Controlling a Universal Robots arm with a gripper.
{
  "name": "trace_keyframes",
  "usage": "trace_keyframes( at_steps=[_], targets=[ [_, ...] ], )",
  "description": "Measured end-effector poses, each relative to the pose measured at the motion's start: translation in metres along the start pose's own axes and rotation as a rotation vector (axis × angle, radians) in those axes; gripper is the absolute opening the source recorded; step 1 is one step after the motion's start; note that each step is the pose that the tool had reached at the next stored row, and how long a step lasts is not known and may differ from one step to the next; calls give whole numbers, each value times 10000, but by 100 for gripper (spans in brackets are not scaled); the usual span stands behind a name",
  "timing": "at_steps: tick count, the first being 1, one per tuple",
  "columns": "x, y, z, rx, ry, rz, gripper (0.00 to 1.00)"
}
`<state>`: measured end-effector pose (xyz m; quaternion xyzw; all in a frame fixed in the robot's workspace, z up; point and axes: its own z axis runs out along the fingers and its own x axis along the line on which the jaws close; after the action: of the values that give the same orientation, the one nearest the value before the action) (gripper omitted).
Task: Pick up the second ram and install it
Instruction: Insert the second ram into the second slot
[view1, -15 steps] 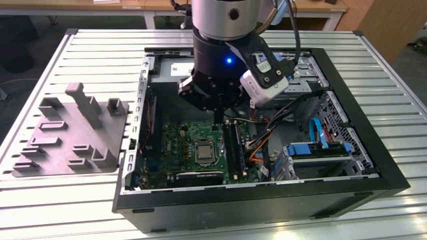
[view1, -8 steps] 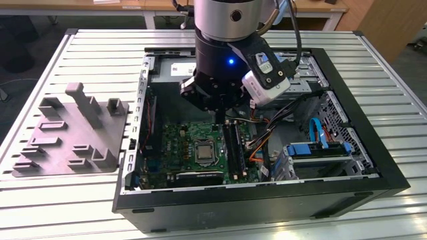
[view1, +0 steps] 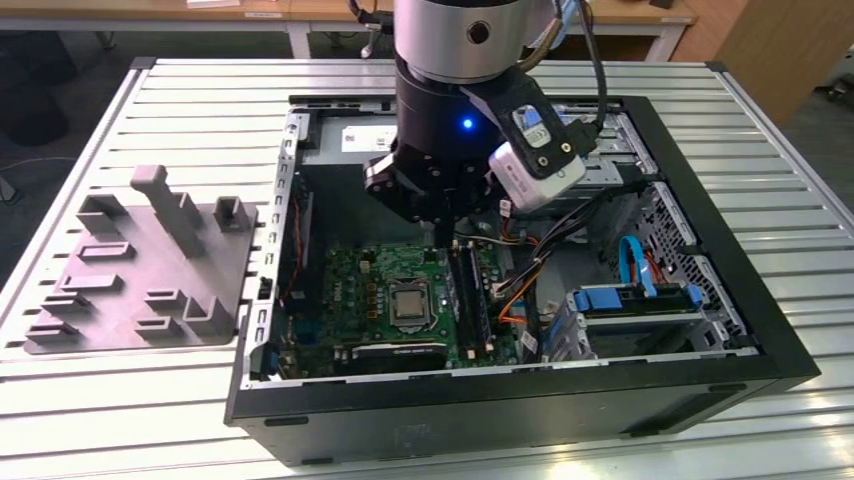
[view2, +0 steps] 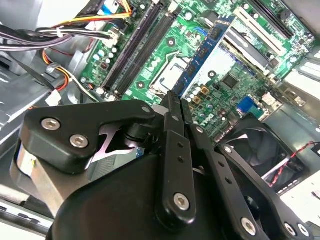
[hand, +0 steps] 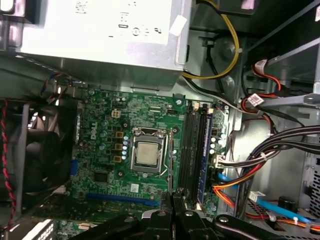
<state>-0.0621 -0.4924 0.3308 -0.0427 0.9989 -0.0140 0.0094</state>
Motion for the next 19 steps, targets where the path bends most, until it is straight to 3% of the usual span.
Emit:
trace_keyframes(
  at_steps=[5, 12, 19],
  targets=[
    [-86, -7, 9, -1, 0, -1, 13],
    [-100, -6, 103, 0, 0, 0, 13],
    [-103, -6, 108, -26, -1, 1, 13]
  ],
)
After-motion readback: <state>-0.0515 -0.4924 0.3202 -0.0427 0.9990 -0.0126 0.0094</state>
